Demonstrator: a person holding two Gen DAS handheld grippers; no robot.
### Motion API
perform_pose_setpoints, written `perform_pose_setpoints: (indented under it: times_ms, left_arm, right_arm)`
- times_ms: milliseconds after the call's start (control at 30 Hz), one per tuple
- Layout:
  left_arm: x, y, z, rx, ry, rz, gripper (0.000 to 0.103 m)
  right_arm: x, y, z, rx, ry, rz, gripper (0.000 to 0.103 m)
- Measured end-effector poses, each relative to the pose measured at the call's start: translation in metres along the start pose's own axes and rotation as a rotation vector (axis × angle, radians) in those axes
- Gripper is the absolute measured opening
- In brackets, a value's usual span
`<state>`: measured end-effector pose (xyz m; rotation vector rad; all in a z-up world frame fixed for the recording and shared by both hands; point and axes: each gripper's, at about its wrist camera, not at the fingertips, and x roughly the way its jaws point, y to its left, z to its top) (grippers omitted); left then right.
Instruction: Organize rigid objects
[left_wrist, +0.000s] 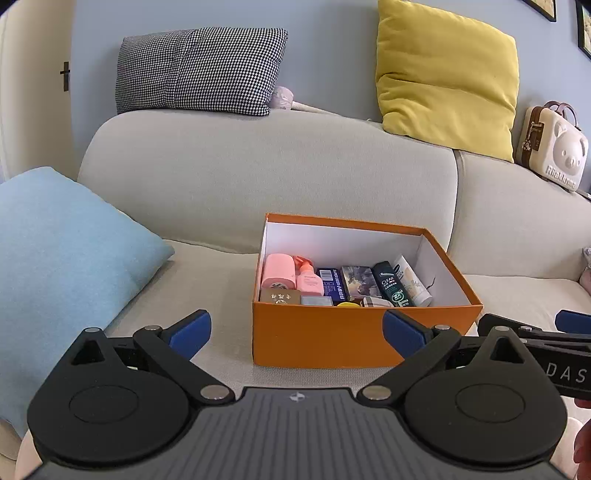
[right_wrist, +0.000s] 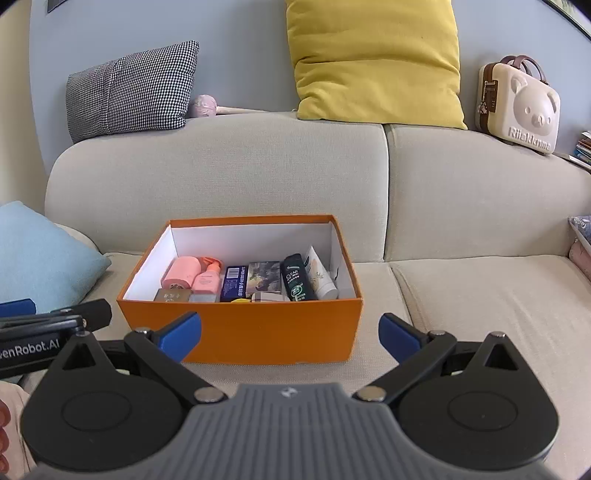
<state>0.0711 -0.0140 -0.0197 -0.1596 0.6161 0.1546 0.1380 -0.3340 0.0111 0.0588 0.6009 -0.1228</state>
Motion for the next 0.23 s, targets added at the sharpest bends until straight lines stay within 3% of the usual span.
perform_pose_setpoints:
  times_ms: [233]
  left_arm:
    - [-0.0019, -0.0002, -0.0011, -0.005, -0.003, -0.002, 0.103]
  right_arm:
    - [-0.0012, 0.0022, -0.0014, 0.000, 0.002, -0.010, 0.101]
